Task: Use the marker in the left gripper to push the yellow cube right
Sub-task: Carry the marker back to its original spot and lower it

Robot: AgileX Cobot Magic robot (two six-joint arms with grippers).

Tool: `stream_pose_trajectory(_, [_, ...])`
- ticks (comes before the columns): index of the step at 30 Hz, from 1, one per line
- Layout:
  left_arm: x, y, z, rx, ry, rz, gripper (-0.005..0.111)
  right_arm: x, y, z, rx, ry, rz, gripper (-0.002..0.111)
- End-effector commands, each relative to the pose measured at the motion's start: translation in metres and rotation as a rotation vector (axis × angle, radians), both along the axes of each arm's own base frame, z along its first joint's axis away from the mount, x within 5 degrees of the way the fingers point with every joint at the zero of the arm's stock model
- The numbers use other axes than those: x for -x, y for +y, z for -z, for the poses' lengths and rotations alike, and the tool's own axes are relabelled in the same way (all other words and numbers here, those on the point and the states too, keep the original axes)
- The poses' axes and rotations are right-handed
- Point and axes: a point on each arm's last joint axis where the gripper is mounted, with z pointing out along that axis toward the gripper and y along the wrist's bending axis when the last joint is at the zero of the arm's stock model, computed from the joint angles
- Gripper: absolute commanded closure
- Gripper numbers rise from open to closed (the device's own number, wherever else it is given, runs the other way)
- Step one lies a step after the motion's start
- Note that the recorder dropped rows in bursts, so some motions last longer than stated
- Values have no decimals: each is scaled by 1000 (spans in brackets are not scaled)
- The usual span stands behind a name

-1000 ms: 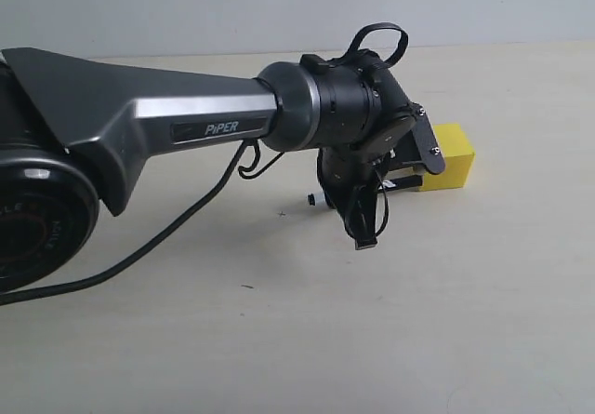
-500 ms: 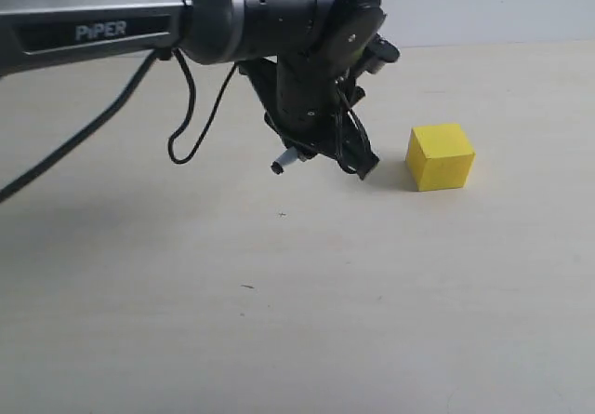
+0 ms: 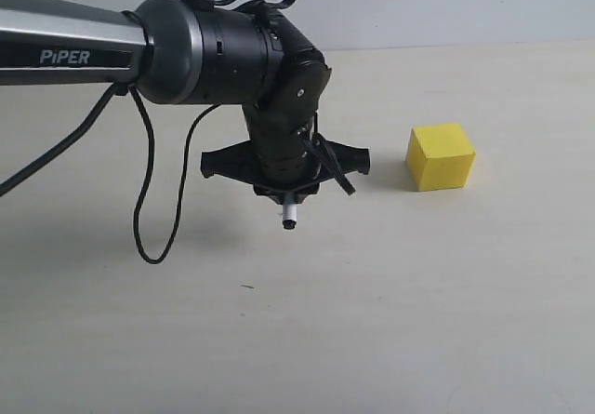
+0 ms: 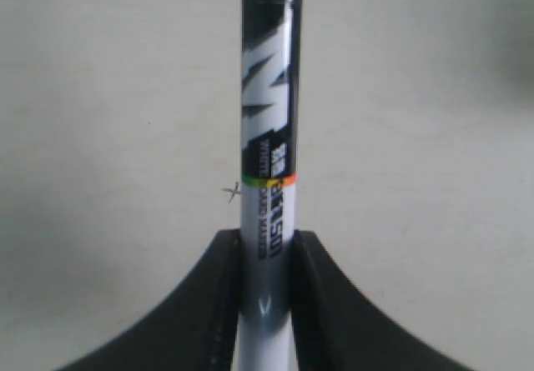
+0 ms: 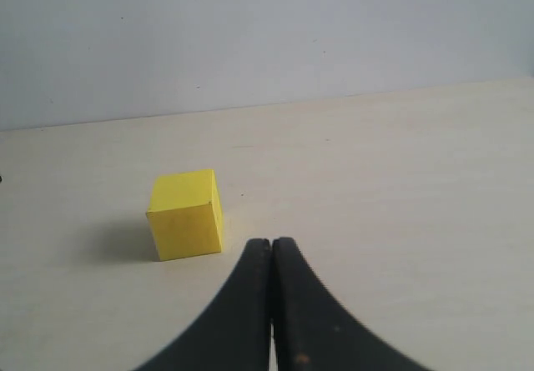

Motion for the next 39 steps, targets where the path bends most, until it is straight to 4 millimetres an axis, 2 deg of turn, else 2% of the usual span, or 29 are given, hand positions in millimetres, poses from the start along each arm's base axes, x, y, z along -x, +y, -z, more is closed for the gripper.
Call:
stream_pose_trajectory(1, [1,1,-5,23,4,-17,107,0,0,1,0,-2,-1,108])
stream_pose_trajectory(14, [-13,16,-4,27,34,-15,107,0,0,1,0,-2,-1,108])
stream_pose_trajectory(20, [-14,17,-4,16,34,11,107,0,0,1,0,-2,-1,108])
stream_pose_trajectory(30, [-20,12,-32,-21,40,86,107,0,0,1,0,-2,-1,108])
stream_pose_trajectory(34, [-19,11,-29,-32,48,105,107,0,0,1,0,-2,-1,108])
stream_pose_trajectory(39, [-20,10,-12,-65,84,103,107,0,0,1,0,-2,-1,108])
